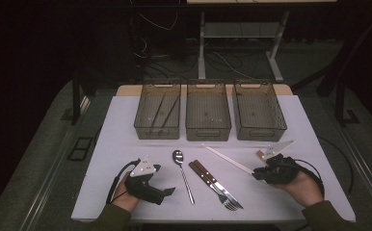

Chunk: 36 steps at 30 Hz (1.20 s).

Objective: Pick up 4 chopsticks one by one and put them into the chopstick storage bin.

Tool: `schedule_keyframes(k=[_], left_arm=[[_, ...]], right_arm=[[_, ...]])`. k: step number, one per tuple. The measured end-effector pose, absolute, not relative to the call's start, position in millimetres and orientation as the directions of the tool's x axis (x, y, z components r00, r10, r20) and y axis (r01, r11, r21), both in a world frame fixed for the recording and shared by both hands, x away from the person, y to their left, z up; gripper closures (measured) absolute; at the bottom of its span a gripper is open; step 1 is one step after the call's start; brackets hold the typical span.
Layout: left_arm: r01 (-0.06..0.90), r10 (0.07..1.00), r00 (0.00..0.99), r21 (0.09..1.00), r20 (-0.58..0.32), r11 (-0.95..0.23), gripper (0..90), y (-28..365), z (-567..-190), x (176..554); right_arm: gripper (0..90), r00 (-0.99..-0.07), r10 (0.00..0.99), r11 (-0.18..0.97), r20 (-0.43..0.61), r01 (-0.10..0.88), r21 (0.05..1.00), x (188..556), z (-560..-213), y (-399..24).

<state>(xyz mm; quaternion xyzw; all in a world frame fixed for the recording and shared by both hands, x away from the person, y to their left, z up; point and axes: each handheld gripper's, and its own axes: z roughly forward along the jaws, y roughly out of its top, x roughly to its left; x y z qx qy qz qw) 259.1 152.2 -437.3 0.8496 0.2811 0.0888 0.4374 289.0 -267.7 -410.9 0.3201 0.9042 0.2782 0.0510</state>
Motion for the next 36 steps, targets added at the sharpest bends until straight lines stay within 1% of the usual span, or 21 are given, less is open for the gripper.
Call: schedule_keyframes(k=[2, 4, 12, 21, 24, 25, 31, 32, 33, 35, 36], left_arm=[[0.401, 0.556, 0.825, 0.794, -0.096, -0.458, 5.1, 152, -437, 259], [0.4, 0.556, 0.826, 0.793, -0.095, -0.459, 5.1, 153, -437, 259], [0.393, 0.549, 0.831, 0.795, -0.093, -0.462, 5.1, 152, -437, 259], [0.391, 0.544, 0.834, 0.795, -0.092, -0.464, 5.2, 152, -437, 259], [0.389, 0.542, 0.836, 0.794, -0.091, -0.467, 5.2, 152, -437, 259], [0.388, 0.541, 0.836, 0.794, -0.09, -0.468, 5.3, 152, -437, 259], [0.396, 0.548, 0.83, 0.801, -0.102, -0.45, 5.3, 150, -438, 258], [0.395, 0.548, 0.83, 0.801, -0.102, -0.45, 5.3, 150, -438, 258], [0.394, 0.547, 0.831, 0.801, -0.101, -0.452, 5.3, 150, -438, 258], [0.393, 0.545, 0.832, 0.801, -0.1, -0.452, 5.4, 150, -438, 258], [0.393, 0.545, 0.832, 0.8, -0.101, -0.452, 5.3, 150, -438, 258]], right_arm=[[77.3, -0.791, 0.608, 0.66, 0.061, 0.547, 0.516, 295, -409, -263], [77.0, -0.795, 0.604, 0.673, 0.062, 0.55, 0.494, 301, -409, -259], [77.0, -0.819, 0.573, 0.758, 0.013, 0.537, 0.37, 324, -410, -240], [77.5, -0.843, 0.538, 0.812, -0.001, 0.518, 0.269, 337, -413, -226], [77.7, -0.847, 0.531, 0.824, -0.003, 0.515, 0.237, 340, -413, -223], [77.7, -0.843, 0.538, 0.818, 0.014, 0.527, 0.232, 340, -413, -222], [78.7, -0.848, 0.53, 0.834, 0.003, 0.522, 0.182, 347, -414, -218], [78.7, -0.842, 0.538, 0.828, 0.022, 0.533, 0.175, 347, -415, -217], [78.7, -0.85, 0.527, 0.838, 0.007, 0.52, 0.167, 349, -417, -217], [78.8, -0.849, 0.528, 0.836, 0.024, 0.525, 0.159, 350, -419, -216], [78.9, -0.851, 0.524, 0.841, 0.011, 0.52, 0.151, 351, -420, -215]])
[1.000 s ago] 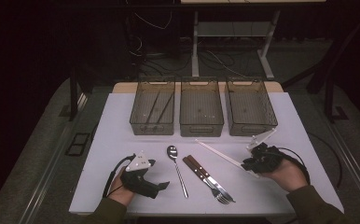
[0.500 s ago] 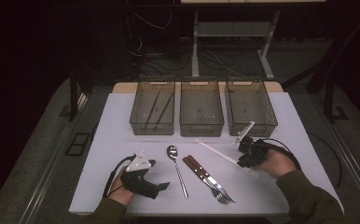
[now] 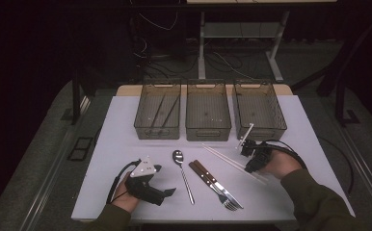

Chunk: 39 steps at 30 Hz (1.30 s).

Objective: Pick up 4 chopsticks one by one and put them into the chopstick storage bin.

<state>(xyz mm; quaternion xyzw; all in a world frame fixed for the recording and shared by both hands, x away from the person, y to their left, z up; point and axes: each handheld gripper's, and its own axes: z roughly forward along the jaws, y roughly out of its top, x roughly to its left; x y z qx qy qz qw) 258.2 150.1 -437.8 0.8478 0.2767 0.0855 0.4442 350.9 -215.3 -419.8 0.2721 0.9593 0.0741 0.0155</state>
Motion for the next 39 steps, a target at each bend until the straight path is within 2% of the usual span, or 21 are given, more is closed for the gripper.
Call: schedule_keyframes(k=[5, 11, 24, 29, 39], left_arm=[[0.394, 0.544, 0.833, 0.799, -0.102, -0.453, 5.3, 149, -438, 258], [0.392, 0.542, 0.834, 0.799, -0.101, -0.455, 5.4, 149, -438, 258], [0.389, 0.539, 0.836, 0.8, -0.099, -0.457, 5.5, 149, -438, 258], [0.387, 0.538, 0.838, 0.799, -0.096, -0.461, 5.5, 149, -438, 258], [0.388, 0.539, 0.837, 0.799, -0.097, -0.459, 5.5, 149, -438, 258]], right_arm=[[80.1, -0.84, 0.542, 0.831, 0.024, 0.539, 0.137, 353, -419, -211], [82.6, -0.853, 0.521, 0.85, -0.008, 0.518, 0.098, 357, -420, -205], [84.6, -0.849, 0.528, 0.846, -0.016, 0.524, 0.099, 357, -419, -205], [84.6, -0.831, 0.555, 0.819, 0.028, 0.552, 0.158, 354, -414, -211], [84.6, -0.823, 0.556, 0.752, 0.115, 0.557, 0.352, 346, -400, -226]])
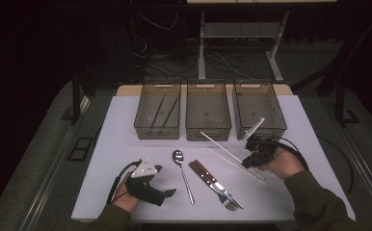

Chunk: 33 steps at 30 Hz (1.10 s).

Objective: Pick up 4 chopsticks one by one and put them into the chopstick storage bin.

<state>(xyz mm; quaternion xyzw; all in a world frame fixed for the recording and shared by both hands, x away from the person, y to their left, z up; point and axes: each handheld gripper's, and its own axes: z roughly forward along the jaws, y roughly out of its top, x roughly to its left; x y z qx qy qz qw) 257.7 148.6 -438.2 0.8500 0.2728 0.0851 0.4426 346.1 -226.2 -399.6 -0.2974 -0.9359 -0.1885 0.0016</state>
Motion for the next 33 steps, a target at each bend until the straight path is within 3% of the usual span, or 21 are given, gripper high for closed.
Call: schedule_keyframes(k=[12, 33], left_arm=[[0.388, 0.544, 0.834, 0.802, -0.094, -0.455, 5.6, 150, -438, 258], [0.379, 0.54, 0.838, 0.801, -0.084, -0.463, 5.8, 152, -438, 260]], right_arm=[[84.5, -0.793, 0.58, 0.594, 0.184, 0.567, 0.57, 346, -388, -225], [84.5, -0.783, 0.591, 0.475, 0.192, 0.531, 0.702, 369, -369, -184]])
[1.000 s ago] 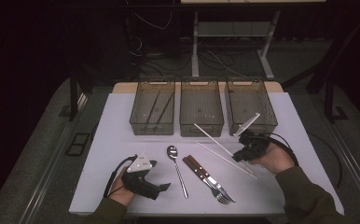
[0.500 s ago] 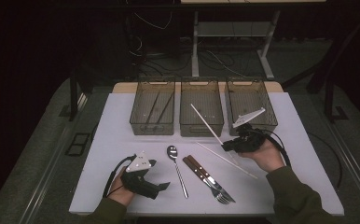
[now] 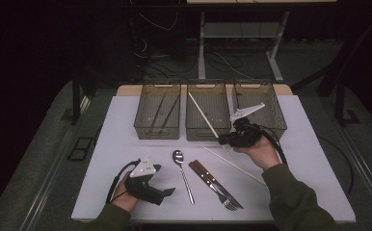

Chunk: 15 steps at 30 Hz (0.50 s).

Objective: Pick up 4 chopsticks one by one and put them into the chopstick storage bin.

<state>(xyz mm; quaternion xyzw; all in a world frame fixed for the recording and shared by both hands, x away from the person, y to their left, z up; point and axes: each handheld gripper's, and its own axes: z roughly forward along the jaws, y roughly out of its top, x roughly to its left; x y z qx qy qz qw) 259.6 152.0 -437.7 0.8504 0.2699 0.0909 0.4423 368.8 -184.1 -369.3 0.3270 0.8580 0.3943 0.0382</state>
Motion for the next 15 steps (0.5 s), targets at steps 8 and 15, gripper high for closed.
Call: schedule_keyframes(k=[8, 15], left_arm=[[0.38, 0.541, 0.837, 0.803, -0.087, -0.459, 5.8, 152, -438, 260], [0.354, 0.526, 0.848, 0.809, -0.066, -0.469, 5.8, 151, -439, 260]], right_arm=[[84.4, -0.775, 0.601, 0.422, 0.196, 0.516, 0.745, 385, -355, -165], [84.4, -0.767, 0.609, 0.39, 0.203, 0.512, 0.765, 403, -344, -141]])
